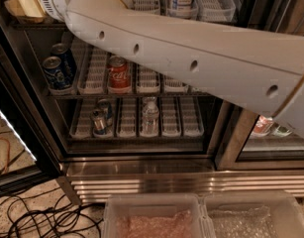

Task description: Pick orange can from top shelf of fridge

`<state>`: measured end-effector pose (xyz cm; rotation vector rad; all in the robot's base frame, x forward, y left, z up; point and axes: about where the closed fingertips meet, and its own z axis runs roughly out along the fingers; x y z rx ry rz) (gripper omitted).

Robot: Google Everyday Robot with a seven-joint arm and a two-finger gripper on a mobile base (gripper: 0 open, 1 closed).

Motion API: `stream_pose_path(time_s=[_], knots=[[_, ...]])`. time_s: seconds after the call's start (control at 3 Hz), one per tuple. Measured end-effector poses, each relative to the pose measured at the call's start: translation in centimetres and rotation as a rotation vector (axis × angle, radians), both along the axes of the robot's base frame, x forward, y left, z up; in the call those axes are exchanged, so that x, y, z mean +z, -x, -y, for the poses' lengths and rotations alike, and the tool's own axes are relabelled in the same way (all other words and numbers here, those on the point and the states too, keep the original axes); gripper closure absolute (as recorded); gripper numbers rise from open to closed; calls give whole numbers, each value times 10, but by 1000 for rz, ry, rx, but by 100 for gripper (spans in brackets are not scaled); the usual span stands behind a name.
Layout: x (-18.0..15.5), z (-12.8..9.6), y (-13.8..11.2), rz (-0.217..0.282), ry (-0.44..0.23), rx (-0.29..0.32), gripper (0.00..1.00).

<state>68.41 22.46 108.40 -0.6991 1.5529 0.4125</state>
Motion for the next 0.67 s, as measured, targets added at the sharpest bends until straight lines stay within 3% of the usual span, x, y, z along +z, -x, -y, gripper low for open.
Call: stream_pose_path(time_s=[0.67], knots=[[6,-33,-12,26,-25,45,10]])
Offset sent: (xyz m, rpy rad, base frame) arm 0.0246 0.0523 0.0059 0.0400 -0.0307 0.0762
